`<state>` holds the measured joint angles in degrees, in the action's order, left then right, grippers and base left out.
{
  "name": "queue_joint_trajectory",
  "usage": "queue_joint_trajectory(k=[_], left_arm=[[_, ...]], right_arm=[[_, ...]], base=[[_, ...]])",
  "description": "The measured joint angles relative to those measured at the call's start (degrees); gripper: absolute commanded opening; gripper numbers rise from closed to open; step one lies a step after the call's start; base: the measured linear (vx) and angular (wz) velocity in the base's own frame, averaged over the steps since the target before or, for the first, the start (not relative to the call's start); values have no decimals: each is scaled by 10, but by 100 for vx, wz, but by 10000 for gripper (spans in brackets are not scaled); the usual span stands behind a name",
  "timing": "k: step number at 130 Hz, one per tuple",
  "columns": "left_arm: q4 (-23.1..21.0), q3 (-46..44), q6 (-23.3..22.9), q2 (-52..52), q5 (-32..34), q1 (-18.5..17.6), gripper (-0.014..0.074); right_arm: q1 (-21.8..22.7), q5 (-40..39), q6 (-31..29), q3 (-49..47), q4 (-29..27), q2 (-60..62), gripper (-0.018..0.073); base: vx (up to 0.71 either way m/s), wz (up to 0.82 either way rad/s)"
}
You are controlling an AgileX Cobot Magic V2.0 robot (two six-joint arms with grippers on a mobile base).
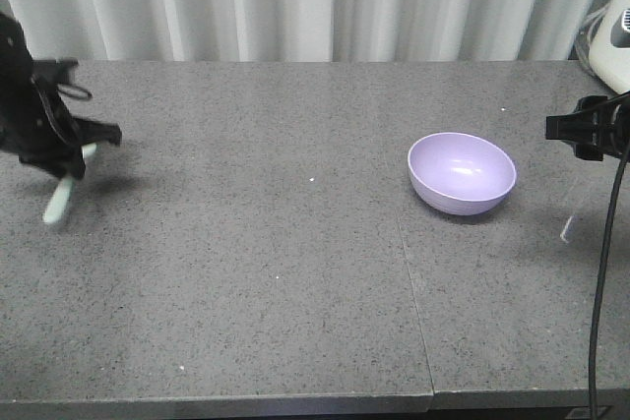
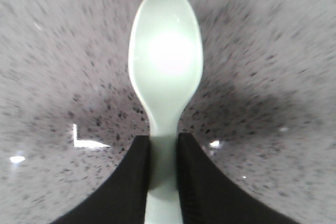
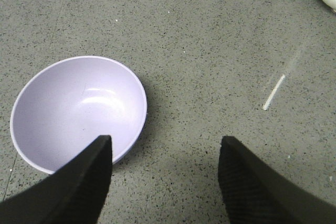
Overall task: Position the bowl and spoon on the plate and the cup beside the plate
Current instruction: 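Close the left gripper on the spoon handle and lift it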
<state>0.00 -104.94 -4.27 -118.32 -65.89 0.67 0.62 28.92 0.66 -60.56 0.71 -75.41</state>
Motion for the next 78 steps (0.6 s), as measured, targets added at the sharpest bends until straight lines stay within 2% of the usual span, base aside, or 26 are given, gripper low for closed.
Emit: queue_joint_trajectory(k=[42,78], left_arm=[[0,-34,15,125,-22,0,-8],[-38,-34,15,158,-34,0,-8]], right_arm=[[0,0,0,0,0,0,442],[0,0,0,0,0,0,442]], base=[[0,0],[0,0]])
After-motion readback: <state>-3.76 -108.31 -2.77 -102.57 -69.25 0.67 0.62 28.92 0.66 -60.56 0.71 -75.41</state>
